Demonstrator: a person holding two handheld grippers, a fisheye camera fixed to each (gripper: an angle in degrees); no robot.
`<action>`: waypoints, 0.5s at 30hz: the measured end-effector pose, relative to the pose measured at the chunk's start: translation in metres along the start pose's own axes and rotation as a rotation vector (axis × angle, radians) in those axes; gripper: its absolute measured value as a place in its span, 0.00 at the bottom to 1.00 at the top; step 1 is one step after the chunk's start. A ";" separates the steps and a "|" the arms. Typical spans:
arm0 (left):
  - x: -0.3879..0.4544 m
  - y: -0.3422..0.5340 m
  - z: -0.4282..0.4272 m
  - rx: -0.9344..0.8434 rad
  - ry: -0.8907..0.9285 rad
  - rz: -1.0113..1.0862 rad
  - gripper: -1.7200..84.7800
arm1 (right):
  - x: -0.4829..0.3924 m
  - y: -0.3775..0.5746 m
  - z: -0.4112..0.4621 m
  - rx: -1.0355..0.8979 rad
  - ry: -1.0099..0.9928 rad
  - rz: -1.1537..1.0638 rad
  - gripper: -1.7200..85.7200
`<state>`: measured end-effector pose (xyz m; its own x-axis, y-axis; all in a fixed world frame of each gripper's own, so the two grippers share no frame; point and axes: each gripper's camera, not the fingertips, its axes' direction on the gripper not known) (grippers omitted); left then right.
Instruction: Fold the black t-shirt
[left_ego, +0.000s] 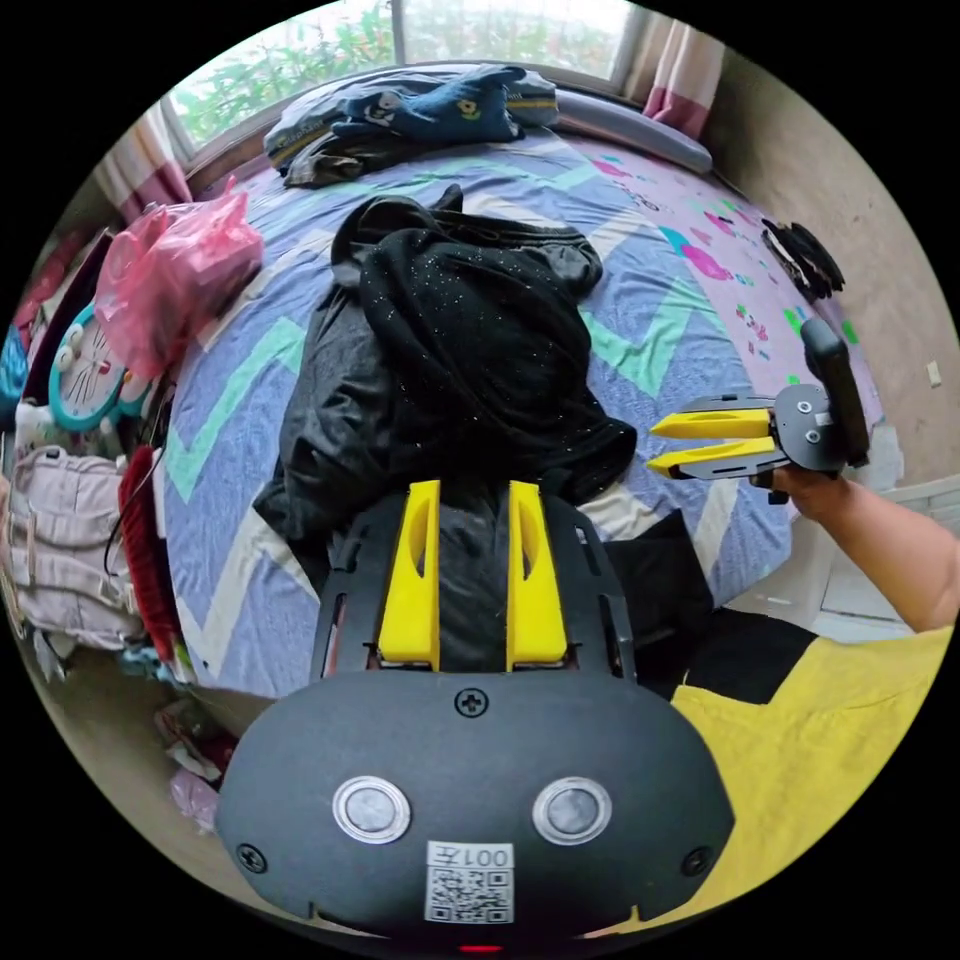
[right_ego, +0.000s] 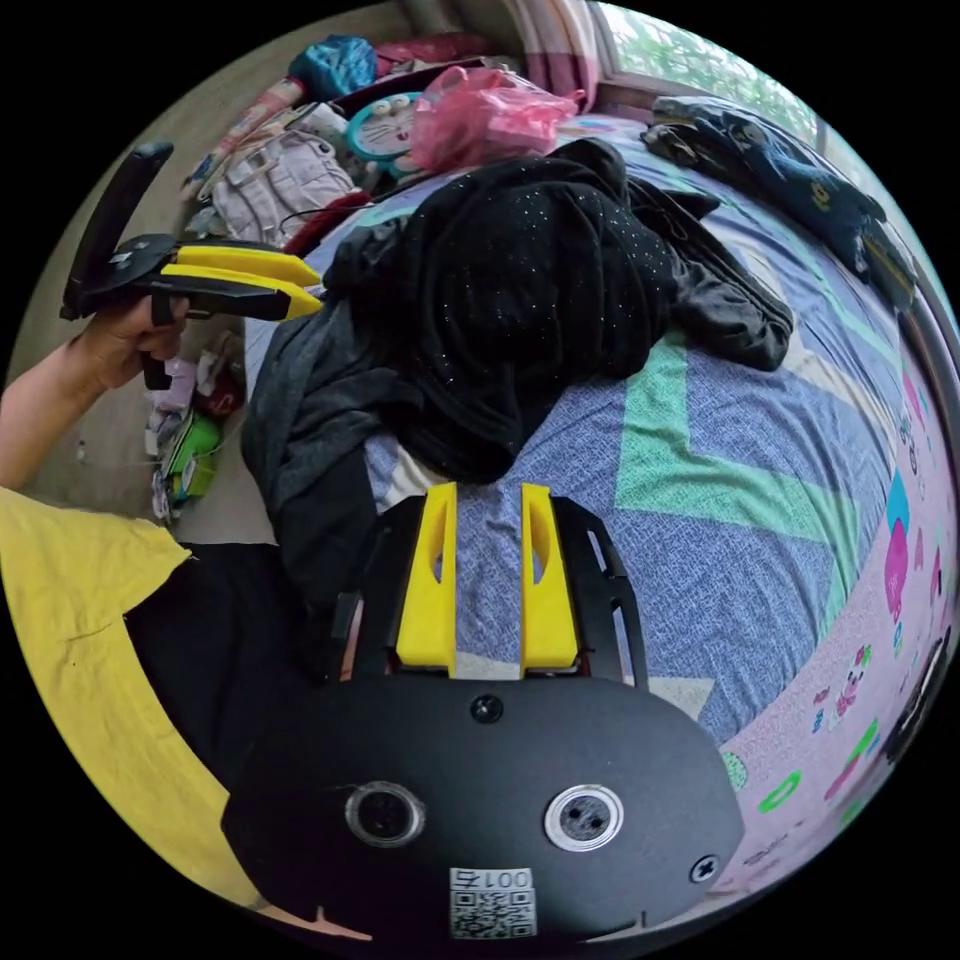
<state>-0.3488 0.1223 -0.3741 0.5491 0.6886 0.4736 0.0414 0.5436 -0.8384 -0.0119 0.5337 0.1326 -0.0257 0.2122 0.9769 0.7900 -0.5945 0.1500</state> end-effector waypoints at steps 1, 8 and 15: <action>-0.009 -0.006 0.004 -0.009 -0.003 0.010 0.13 | -0.005 -0.006 0.003 -0.007 0.028 0.026 0.13; -0.098 -0.056 0.053 -0.101 -0.053 0.146 0.11 | -0.031 -0.028 0.016 -0.037 0.108 0.167 0.11; -0.212 -0.097 -0.047 0.239 0.313 0.171 0.02 | -0.037 -0.015 -0.091 0.204 0.156 0.213 0.04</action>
<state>-0.4300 -0.0988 -0.4053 0.7596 0.6197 0.1975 -0.2466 0.5555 -0.7941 -0.0786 0.4639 0.1081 0.0720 -0.0306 0.9969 0.8938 -0.4416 -0.0781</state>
